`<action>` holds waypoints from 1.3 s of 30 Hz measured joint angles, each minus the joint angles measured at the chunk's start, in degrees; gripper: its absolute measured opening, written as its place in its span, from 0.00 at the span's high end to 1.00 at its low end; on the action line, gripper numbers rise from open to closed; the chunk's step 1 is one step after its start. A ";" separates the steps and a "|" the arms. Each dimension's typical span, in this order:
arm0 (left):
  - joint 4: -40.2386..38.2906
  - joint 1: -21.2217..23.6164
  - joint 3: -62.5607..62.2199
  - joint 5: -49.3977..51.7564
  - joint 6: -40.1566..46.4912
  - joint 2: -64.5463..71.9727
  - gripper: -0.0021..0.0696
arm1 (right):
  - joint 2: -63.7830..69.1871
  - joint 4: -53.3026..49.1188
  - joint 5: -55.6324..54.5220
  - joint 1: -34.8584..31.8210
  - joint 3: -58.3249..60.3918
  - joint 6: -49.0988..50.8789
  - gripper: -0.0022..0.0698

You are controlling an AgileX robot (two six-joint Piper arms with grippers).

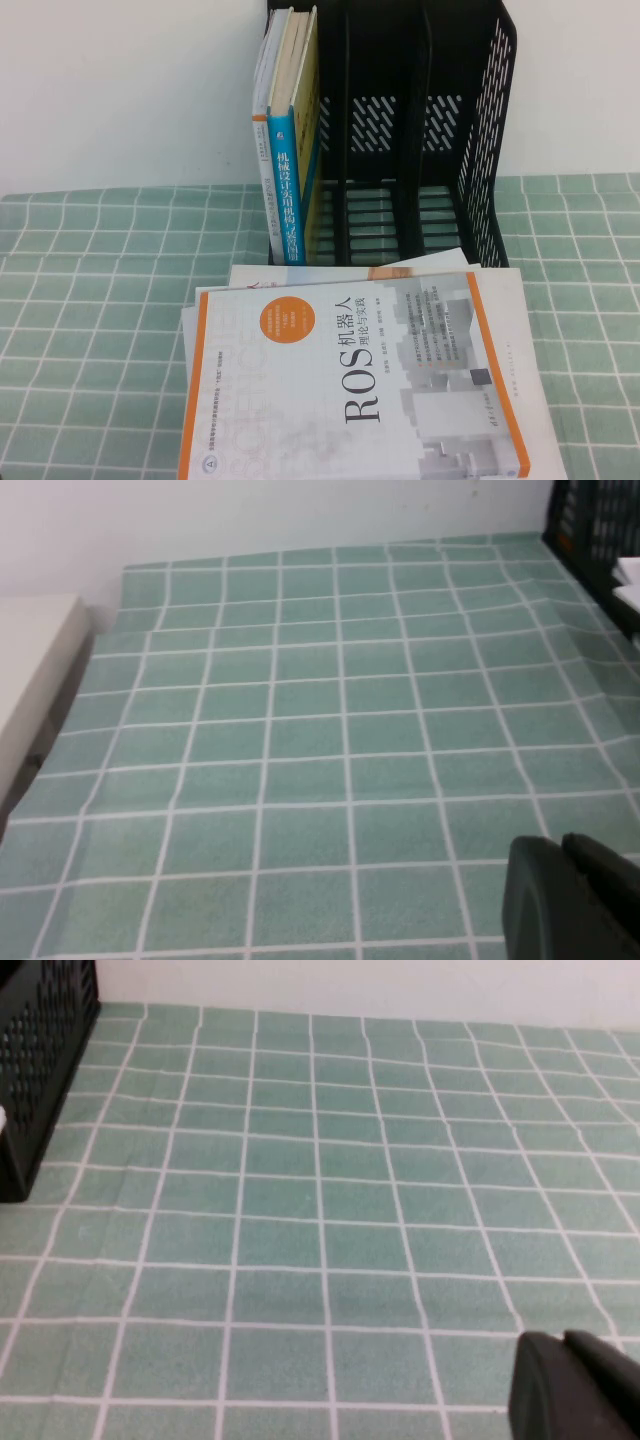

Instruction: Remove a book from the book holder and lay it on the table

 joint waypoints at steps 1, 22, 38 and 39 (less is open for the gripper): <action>0.00 0.00 0.00 0.00 0.00 0.00 0.97 | 0.00 0.00 0.00 0.00 0.00 0.00 0.97; 0.23 -1.17 0.00 0.00 -0.13 0.00 0.97 | 0.00 -0.73 0.00 0.00 0.00 0.00 0.97; -7.75 -1.17 0.35 -24.69 1.48 0.00 0.97 | 0.00 -5.11 -24.49 0.00 0.14 0.00 0.97; -7.75 -1.17 0.35 -26.82 1.74 0.00 0.97 | 0.00 -5.20 -27.45 0.00 0.14 0.00 0.97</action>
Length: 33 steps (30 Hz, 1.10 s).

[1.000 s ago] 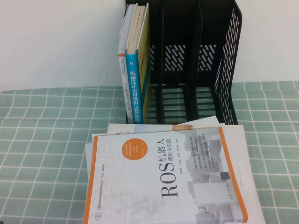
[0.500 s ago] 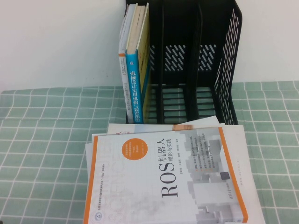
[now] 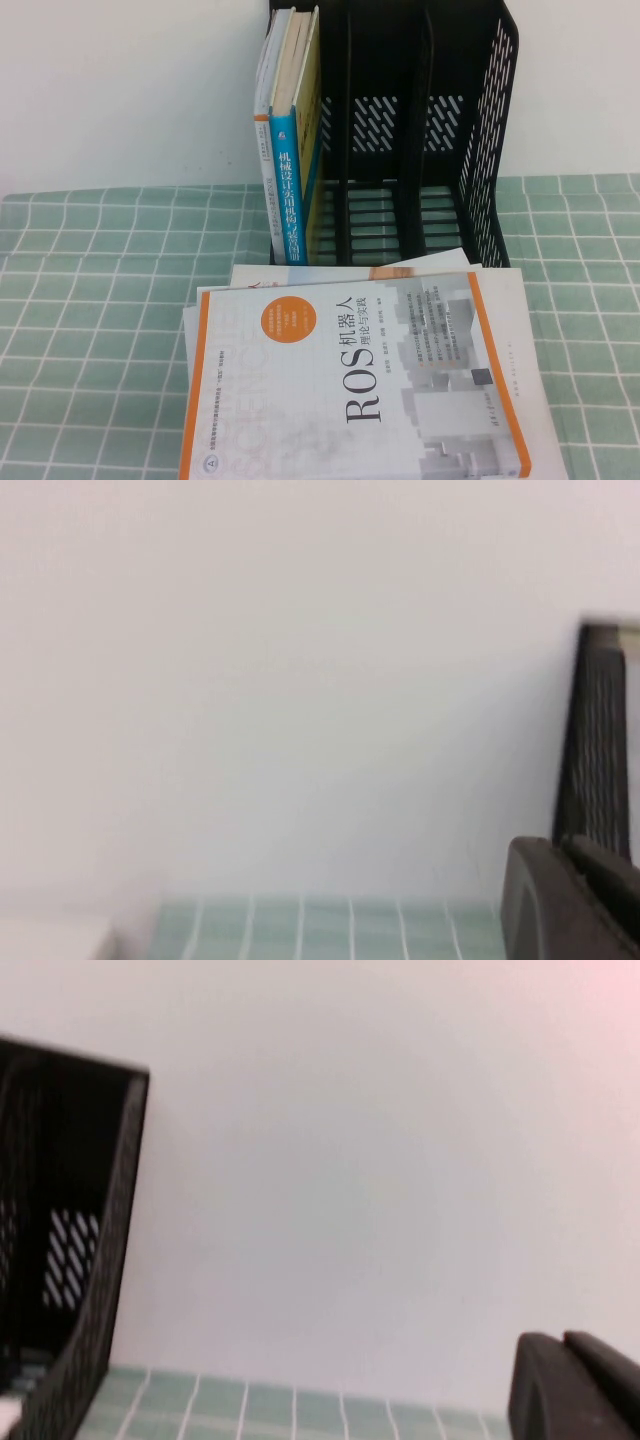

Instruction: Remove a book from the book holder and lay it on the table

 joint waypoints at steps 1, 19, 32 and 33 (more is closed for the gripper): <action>0.00 0.00 0.00 -2.42 -0.01 0.00 0.97 | 0.00 0.00 -2.75 0.00 0.00 0.00 0.97; -12.72 0.00 0.22 -15.83 -15.54 0.00 0.97 | 0.00 26.73 -23.78 0.00 0.00 -16.74 0.97; 2.08 0.00 -28.14 18.00 -7.26 7.22 0.97 | 0.00 -6.11 -5.93 0.00 -16.01 -8.33 0.97; 3.03 0.00 -29.66 20.89 -7.26 8.71 0.97 | 0.00 -6.57 -4.98 0.00 -16.29 -6.50 0.97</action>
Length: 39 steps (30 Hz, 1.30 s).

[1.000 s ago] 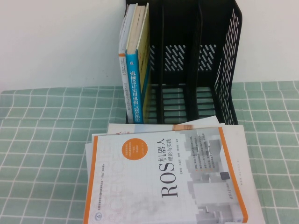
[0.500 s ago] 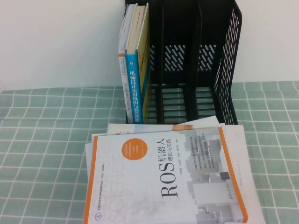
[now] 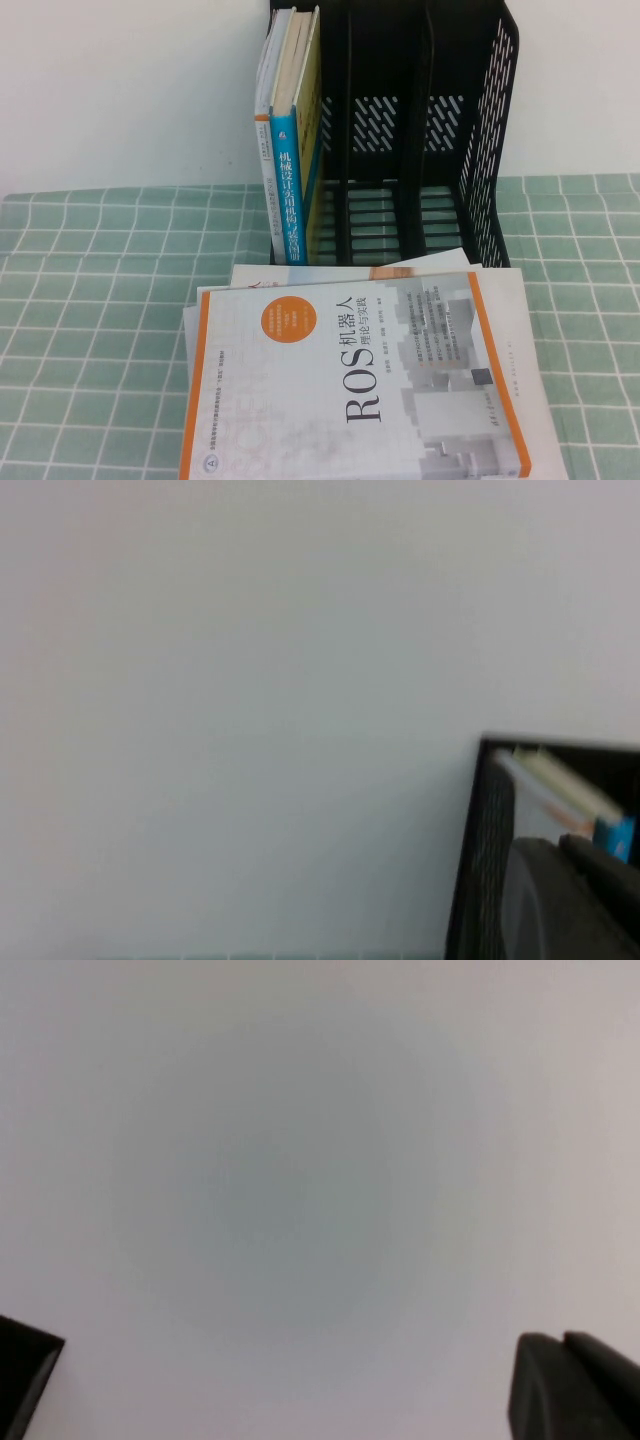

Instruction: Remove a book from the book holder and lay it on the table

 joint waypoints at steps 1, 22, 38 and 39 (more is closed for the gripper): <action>0.99 0.00 -1.43 2.34 0.41 1.78 0.97 | 0.47 -0.59 1.45 0.00 -0.12 2.28 0.97; -30.81 -9.20 -9.11 3.97 21.09 39.73 0.97 | 50.35 -17.30 -28.50 1.14 -0.77 17.79 0.97; -52.79 -19.45 -24.01 -6.26 35.50 67.55 0.97 | 75.08 -26.37 -35.48 24.90 -16.47 22.79 0.97; -52.79 -19.45 -24.98 -5.95 35.75 68.87 0.97 | 76.25 -26.12 -34.60 26.75 -17.98 21.96 0.97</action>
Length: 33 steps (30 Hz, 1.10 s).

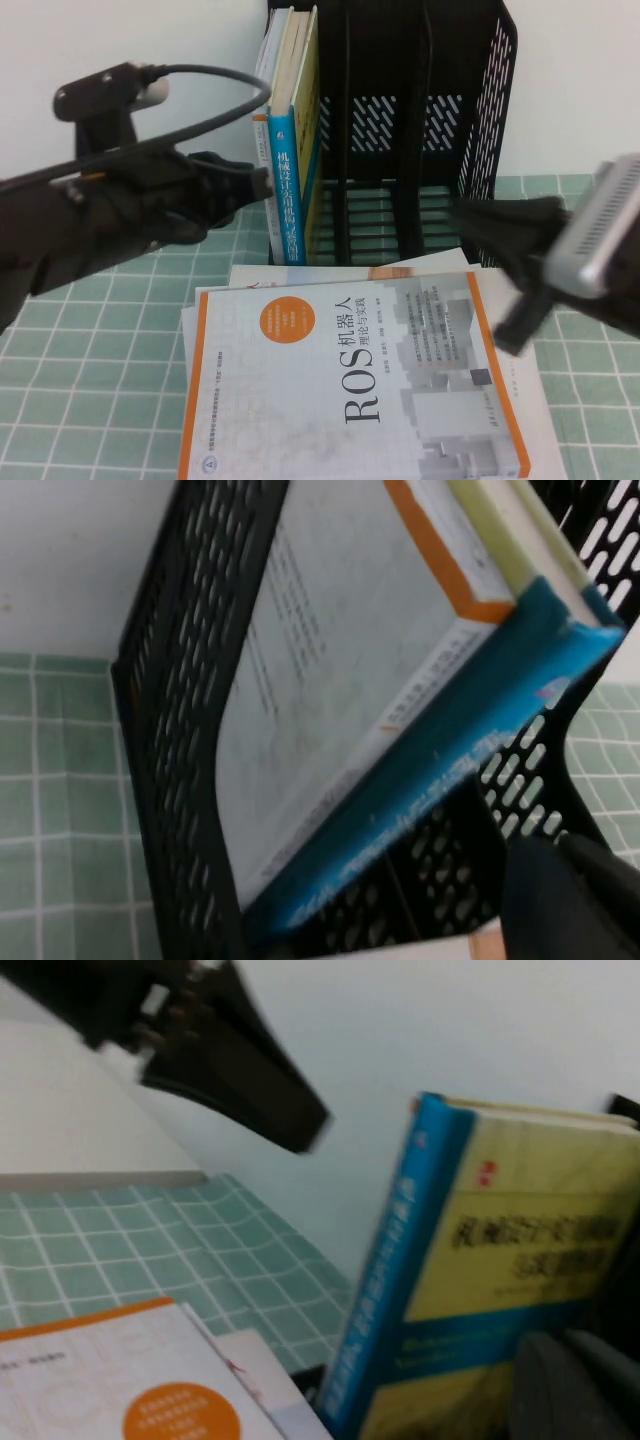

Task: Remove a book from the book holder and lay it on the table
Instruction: Hold the bookshelf

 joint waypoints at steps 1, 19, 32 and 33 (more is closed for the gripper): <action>0.00 0.00 -0.76 0.18 -0.01 0.98 0.97 | 1.65 0.03 0.52 1.96 -1.86 -0.88 0.97; -6.36 0.00 -8.90 -1.58 0.35 11.73 0.97 | 29.99 -2.32 -5.12 5.14 -24.96 10.46 0.31; -13.36 -0.10 -10.25 0.03 1.64 11.98 0.97 | 35.57 6.74 -5.59 5.23 -28.22 11.34 0.28; -13.79 -0.10 -10.25 0.03 1.64 11.98 0.97 | 35.68 8.25 -5.85 5.23 -28.22 10.72 0.28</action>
